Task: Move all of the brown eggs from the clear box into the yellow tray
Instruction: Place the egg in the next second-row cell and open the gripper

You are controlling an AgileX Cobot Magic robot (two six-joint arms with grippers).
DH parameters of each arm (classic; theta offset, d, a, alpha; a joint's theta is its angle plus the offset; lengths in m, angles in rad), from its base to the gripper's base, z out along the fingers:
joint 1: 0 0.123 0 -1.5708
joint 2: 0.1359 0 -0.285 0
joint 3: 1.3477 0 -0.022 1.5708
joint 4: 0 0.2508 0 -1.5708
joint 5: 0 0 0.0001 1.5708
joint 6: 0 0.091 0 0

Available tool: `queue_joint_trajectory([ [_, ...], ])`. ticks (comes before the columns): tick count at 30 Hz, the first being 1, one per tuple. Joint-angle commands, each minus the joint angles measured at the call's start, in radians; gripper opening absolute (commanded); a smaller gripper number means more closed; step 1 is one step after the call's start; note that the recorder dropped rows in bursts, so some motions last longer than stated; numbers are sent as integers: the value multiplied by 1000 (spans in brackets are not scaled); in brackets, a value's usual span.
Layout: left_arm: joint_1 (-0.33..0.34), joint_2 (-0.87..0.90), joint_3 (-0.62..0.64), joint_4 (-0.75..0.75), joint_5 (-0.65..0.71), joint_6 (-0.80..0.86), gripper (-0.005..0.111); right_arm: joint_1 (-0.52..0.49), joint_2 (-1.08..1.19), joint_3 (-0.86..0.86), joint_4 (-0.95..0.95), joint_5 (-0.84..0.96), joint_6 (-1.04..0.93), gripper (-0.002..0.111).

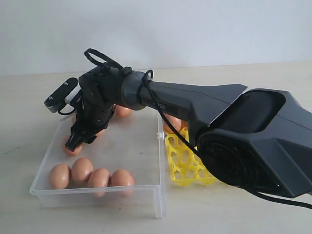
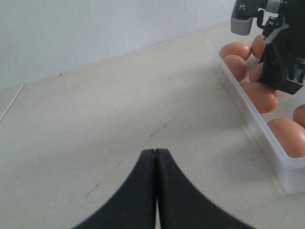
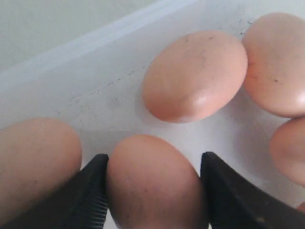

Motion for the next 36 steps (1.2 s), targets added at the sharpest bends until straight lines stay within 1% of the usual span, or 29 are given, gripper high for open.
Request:
queue_joint_trajectory([
  [1, 2, -6, -4, 0, -6, -5, 0, 1, -63, 0, 1, 10, -2, 0],
  [3, 2, -6, -4, 0, -6, -5, 0, -3, -102, 32, 2, -36, 31, 0],
  [6, 2, -6, -4, 0, -6, -5, 0, -10, -193, 150, 7, -170, 54, 0],
  [9, 2, -6, -4, 0, -6, -5, 0, -17, -310, 359, 7, -365, 80, 0],
  [12, 2, -6, -4, 0, -6, -5, 0, -31, -445, 609, 39, -654, 83, 0],
  [14, 2, -6, -4, 0, -6, -5, 0, -49, -541, 800, 102, -868, 80, 0],
  [18, 2, -6, -4, 0, -6, -5, 0, -86, -716, 1157, 314, -1277, -35, 0],
  [21, 2, -6, -4, 0, -6, -5, 0, -115, -814, 1380, 424, -1497, -88, 0],
  [24, 2, -6, -4, 0, -6, -5, 0, -164, -886, 1554, 436, -1601, -60, 0],
  [26, 2, -6, -4, 0, -6, -5, 0, -209, -918, 1643, 436, -1664, 28, 0],
  [29, 2, -6, -4, 0, -6, -5, 0, -273, -932, 1731, 431, -1730, 154, 0],
  [33, 2, -6, -4, 0, -6, -5, 0, -322, -925, 1778, 415, -1733, 170, 0],
  [36, 2, -6, -4, 0, -6, -5, 0, -353, -902, 1782, 358, -1735, 177, 0],
])
